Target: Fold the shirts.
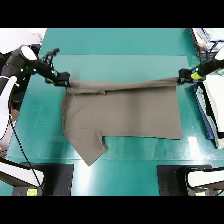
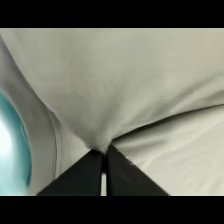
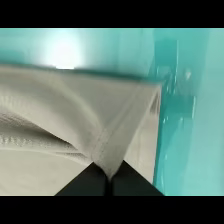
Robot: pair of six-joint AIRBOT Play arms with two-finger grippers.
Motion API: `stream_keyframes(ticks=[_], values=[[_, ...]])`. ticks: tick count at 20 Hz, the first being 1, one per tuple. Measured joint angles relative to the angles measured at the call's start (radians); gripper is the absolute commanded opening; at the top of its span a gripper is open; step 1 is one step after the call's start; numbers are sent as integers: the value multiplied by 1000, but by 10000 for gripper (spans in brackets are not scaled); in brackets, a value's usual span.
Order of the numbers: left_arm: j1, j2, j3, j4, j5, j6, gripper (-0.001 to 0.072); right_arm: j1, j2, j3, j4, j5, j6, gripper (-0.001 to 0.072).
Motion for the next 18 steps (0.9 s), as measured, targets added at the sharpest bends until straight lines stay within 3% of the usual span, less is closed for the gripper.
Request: stream_keyframes(ticks=[1,2,9,13,18], values=[[0,0,-30,1,-2,0,419,0,16,-44,2,-20,0,334],[1,0,-51,9,-2,-2,495,-1,31,-83,7,-35,0,439],[26,159,-196,56,-76,-6,495,-56,179,-201,95,42,-28,438],[36,404,-502,89,-55,-50,495,-88,323,-318,110,78,-43,438],[38,683,-912,64,-19,-137,495,-95,459,-452,127,14,-49,438]])
